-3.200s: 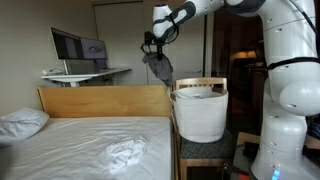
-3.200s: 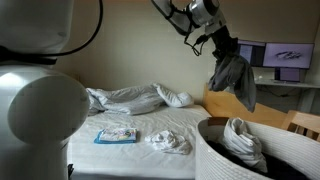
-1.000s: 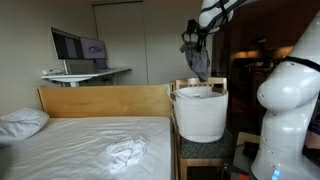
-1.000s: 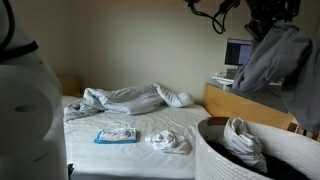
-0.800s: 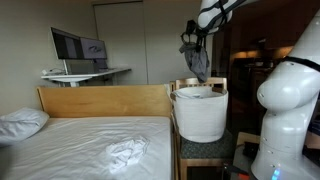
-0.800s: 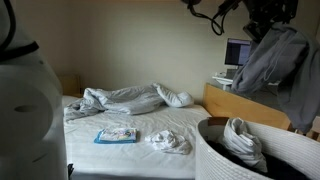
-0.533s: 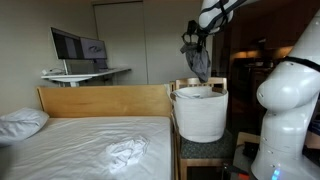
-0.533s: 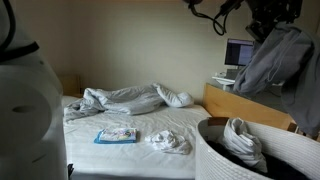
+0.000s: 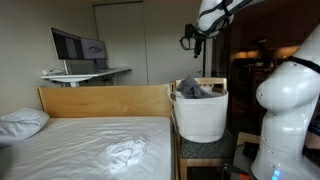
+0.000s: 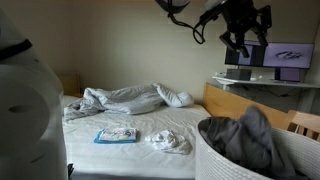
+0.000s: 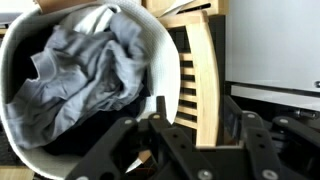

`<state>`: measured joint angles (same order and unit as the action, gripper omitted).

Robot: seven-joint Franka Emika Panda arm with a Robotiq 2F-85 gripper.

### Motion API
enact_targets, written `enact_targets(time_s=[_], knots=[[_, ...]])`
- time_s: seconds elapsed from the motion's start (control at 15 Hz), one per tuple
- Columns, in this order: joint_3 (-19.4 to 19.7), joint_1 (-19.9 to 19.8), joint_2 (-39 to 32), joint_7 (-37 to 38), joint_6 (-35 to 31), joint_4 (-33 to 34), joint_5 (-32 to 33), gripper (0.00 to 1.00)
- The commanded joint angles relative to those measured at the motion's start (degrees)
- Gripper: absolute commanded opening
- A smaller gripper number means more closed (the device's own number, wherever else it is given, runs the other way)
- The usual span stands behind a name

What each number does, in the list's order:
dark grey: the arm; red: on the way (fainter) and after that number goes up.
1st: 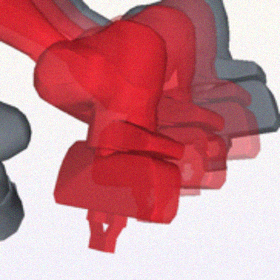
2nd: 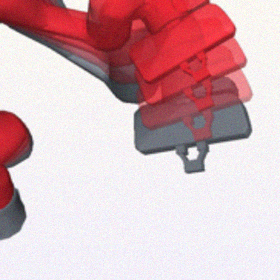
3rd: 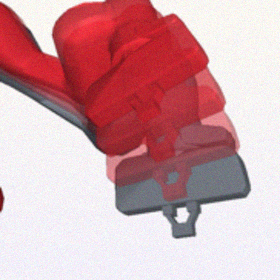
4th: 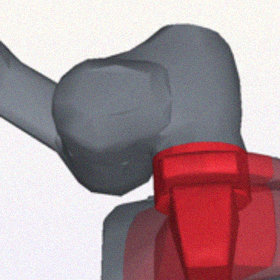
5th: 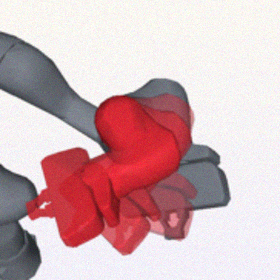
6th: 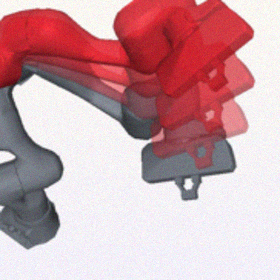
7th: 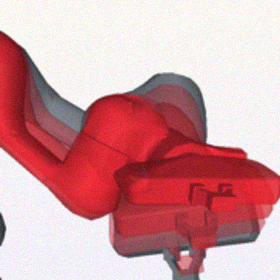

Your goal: Put the clothes in the laundry bag

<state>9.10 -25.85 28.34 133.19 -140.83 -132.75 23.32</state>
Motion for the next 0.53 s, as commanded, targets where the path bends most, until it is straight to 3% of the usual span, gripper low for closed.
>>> enact_targets(time_s=[0.0,0.2,0.47], knots=[[-3.6,-1.2,3.9,2.0,-1.8,-5.4,-0.1,0.88],[-6.0,-1.1,5.4,2.9,-1.6,-7.9,0.0,1.00],[-6.9,2.9,3.1,1.6,-2.5,-8.7,-5.8,1.00]])
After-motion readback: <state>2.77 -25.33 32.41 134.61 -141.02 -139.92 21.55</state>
